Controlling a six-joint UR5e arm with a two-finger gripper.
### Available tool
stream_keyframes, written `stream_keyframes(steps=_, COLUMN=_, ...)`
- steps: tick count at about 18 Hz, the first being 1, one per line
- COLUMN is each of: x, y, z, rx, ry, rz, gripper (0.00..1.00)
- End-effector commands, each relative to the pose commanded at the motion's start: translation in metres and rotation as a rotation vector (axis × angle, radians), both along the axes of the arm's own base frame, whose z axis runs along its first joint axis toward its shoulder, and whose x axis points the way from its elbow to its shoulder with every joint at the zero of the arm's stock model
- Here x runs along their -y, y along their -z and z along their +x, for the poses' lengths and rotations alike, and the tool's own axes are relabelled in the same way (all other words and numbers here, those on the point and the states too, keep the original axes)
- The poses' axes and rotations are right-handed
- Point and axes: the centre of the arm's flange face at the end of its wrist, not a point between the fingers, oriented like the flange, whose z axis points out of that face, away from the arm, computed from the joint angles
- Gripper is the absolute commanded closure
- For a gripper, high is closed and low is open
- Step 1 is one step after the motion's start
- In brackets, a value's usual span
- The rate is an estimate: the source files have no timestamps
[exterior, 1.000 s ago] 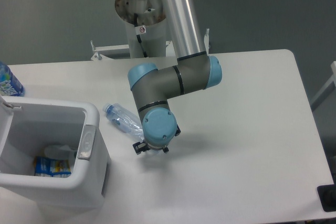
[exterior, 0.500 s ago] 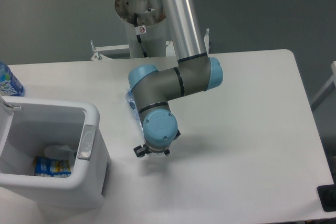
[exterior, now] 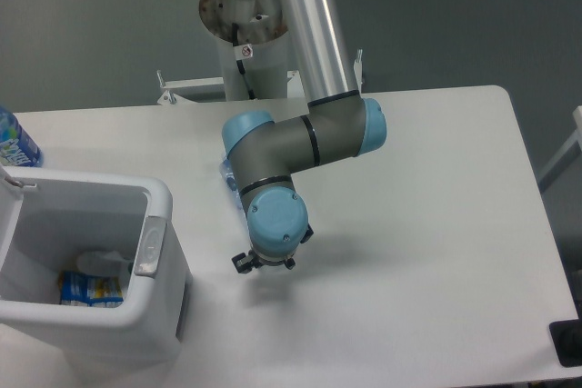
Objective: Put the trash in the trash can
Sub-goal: 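Lower the gripper around the bottle's cap end and close it, then lift the bottle upright off the table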
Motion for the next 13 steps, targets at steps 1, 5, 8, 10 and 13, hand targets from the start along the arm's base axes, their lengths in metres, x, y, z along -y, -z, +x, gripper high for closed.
stream_keyframes(steps=1, x=-0.003, y=-0.009, z=-0.004, rx=-0.011, ry=0.000, rz=0.011, gripper=0.45)
stream_keyframes(steps=5, x=-0.012, y=-0.060, z=-0.019, rx=-0.073, ry=-0.008, rz=0.084, gripper=0.45)
stream_keyframes(steps=8, x=-0.015, y=-0.117, z=-0.043, rx=-0.152, ry=-0.030, rz=0.166, gripper=0.45)
stream_keyframes(steps=10, x=-0.010, y=-0.161, z=-0.059, rx=-0.207, ry=-0.053, rz=0.224, gripper=0.45)
stream_keyframes(steps=13, x=-0.005, y=-0.222, z=-0.080, rx=-0.301, ry=-0.081, rz=0.325, gripper=0.45)
